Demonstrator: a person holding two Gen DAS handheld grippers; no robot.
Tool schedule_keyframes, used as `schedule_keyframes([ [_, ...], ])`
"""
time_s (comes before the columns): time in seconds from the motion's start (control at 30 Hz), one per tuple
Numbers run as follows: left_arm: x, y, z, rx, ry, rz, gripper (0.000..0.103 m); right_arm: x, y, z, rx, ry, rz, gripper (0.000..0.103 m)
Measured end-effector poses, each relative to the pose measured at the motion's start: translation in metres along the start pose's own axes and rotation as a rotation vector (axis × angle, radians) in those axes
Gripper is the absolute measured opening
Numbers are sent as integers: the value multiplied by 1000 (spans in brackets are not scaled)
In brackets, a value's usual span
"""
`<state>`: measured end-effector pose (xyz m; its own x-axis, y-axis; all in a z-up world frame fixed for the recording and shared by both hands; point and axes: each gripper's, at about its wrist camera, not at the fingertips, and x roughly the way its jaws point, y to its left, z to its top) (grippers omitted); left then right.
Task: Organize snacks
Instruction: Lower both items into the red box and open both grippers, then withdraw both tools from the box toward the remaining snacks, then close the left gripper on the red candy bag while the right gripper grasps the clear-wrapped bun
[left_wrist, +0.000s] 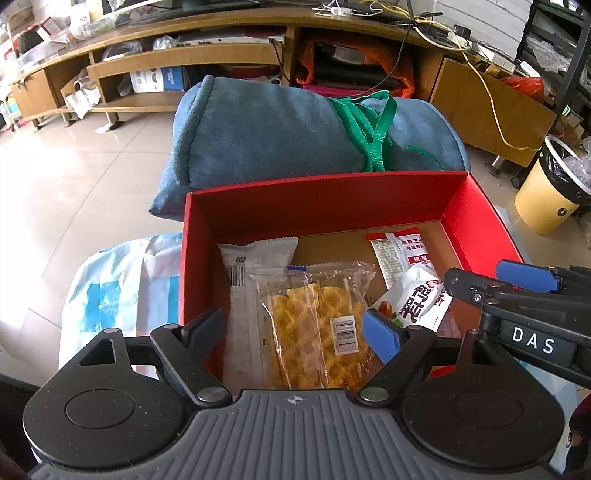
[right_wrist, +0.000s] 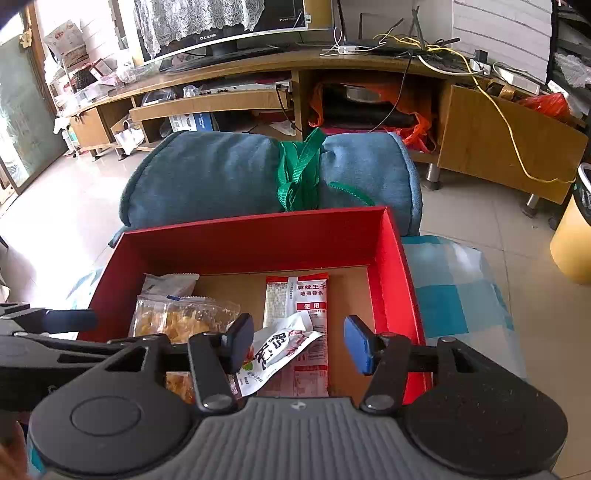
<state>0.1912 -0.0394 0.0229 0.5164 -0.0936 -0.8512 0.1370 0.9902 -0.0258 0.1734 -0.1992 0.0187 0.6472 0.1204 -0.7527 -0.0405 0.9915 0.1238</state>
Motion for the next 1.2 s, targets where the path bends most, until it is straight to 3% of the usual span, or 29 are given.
schedule_keyframes([
  [0.33,-19,4,-18,-1,0,-13,87,-25,0,-9,14,-20,-11,55],
  [0.57,-30,5,-48,2,32,-38,89,-51,-1,-39,12,14,-28,56],
  [0.93,-47,7,-77,-1,45,-72,89,-82,-16,-95,97,89,-58,59],
  [1.2,-37,7,-91,-18,106,-90,89,-80,-32,-110,225,134,-66,63],
])
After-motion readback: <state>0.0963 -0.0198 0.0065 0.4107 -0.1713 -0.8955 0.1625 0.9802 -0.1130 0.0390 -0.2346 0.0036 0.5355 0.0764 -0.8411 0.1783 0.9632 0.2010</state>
